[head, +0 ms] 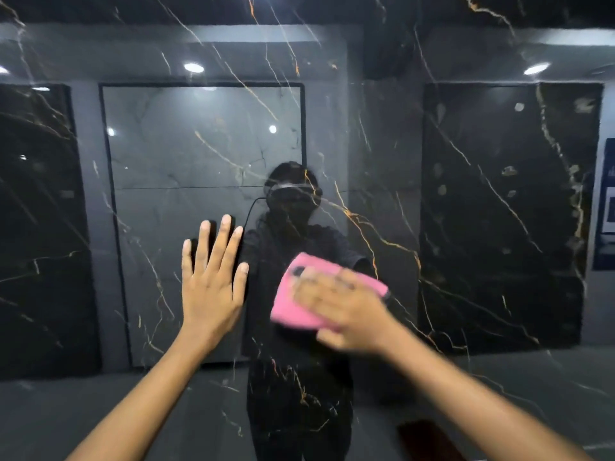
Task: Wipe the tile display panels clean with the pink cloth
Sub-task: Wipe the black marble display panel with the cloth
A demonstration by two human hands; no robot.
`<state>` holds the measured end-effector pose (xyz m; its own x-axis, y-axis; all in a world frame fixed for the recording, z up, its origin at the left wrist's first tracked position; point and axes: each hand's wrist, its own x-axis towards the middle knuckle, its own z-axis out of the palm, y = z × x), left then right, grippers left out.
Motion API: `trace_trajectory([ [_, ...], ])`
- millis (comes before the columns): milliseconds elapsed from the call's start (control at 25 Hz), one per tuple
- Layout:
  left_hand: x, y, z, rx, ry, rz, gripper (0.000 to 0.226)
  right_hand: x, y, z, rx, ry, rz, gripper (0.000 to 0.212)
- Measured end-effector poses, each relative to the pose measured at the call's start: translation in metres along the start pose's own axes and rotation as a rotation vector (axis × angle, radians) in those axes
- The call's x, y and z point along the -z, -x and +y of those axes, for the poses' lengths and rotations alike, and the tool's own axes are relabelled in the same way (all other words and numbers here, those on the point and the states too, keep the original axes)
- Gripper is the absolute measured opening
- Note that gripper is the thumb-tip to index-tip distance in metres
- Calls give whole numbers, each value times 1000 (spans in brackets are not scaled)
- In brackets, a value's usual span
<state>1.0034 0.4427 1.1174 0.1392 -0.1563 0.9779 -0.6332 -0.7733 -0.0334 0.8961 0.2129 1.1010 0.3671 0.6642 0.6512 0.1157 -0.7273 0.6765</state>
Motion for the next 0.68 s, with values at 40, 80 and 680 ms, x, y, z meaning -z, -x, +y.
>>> trace_trajectory([
  [40,-2,20,5,11,20,-14,56,14,-5,40,-208,23,87,79],
  [80,-6,41,9,5,26,-37,56,33,-7,83,-424,37,157,80],
  [680,-16,103,22,67,51,-103,58,-22,52,-62,-59,-43,-52,74],
])
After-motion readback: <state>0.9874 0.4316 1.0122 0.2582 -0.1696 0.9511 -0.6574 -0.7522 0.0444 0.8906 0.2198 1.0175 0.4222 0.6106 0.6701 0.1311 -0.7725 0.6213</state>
